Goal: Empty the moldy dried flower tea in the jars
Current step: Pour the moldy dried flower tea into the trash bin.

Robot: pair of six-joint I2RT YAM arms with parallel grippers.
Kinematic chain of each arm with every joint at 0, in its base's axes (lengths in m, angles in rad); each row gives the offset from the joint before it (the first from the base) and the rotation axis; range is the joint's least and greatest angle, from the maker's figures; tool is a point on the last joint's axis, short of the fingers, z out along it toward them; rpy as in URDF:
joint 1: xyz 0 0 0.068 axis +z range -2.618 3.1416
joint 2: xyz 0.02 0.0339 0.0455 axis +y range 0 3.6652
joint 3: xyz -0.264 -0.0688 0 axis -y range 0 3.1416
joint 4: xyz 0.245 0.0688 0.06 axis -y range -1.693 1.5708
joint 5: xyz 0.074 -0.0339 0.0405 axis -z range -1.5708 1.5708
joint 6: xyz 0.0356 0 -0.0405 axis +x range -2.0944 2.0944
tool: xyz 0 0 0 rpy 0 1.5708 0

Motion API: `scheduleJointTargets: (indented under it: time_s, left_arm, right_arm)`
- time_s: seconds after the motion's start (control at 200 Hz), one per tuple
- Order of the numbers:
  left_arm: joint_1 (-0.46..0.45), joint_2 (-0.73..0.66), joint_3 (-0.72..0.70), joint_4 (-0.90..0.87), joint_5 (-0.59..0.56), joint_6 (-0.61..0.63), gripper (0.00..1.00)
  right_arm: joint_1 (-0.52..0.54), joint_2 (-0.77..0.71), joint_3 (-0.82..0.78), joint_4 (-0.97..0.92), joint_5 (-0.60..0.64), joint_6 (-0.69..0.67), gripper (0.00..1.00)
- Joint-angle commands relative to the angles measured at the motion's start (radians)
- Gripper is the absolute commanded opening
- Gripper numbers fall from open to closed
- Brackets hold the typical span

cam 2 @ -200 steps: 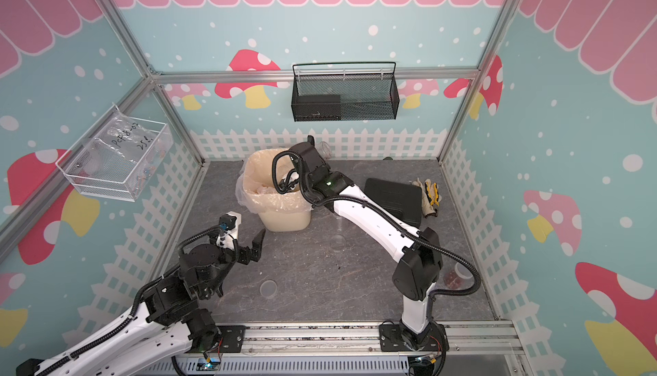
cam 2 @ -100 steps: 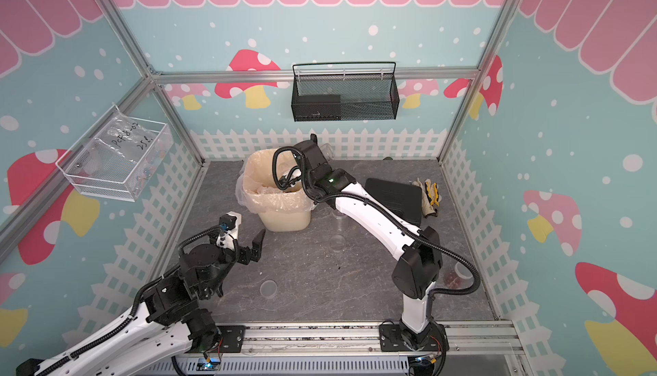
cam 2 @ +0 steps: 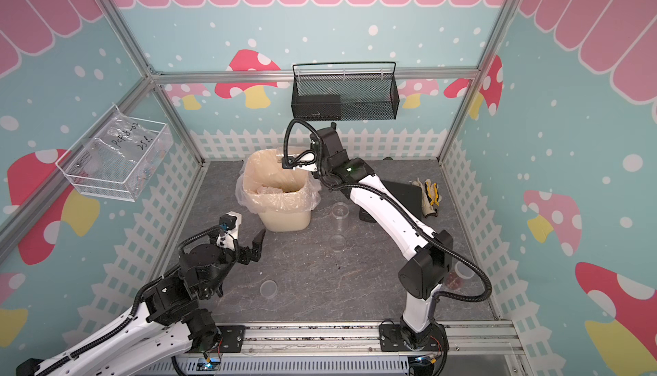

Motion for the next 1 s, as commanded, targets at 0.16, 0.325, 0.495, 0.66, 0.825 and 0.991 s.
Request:
scheduleJointTargets:
  time_s: [0.16, 0.325, 0.495, 0.66, 0.825, 0.991]
  left_arm:
    - [0.006, 0.005, 0.003, -0.016, -0.015, 0.001, 0.98]
    - [0.006, 0.004, 0.004, -0.019, 0.003, 0.000, 0.97]
    - [0.006, 0.003, 0.027, -0.052, 0.076, -0.009, 0.97]
    - [0.006, 0.017, 0.093, -0.113, 0.153, -0.051, 0.97]
    - [0.006, 0.032, 0.191, -0.155, 0.298, -0.200, 0.97]
    - [0.006, 0.054, 0.384, -0.245, 0.468, -0.314, 0.94]
  right_arm:
    - [-0.099, -0.204, -0.292, 0.261, -0.479, 0.364, 0.00]
    - [-0.146, -0.349, -0.530, 0.497, -0.688, 0.571, 0.00]
    - [-0.160, -0.469, -0.741, 0.700, -0.836, 0.755, 0.00]
    - [-0.167, -0.530, -0.873, 0.893, -0.951, 0.959, 0.00]
    - [-0.166, -0.566, -1.005, 1.097, -1.012, 1.118, 0.00]
    - [-0.167, -0.608, -1.032, 0.906, -0.946, 0.996, 0.00]
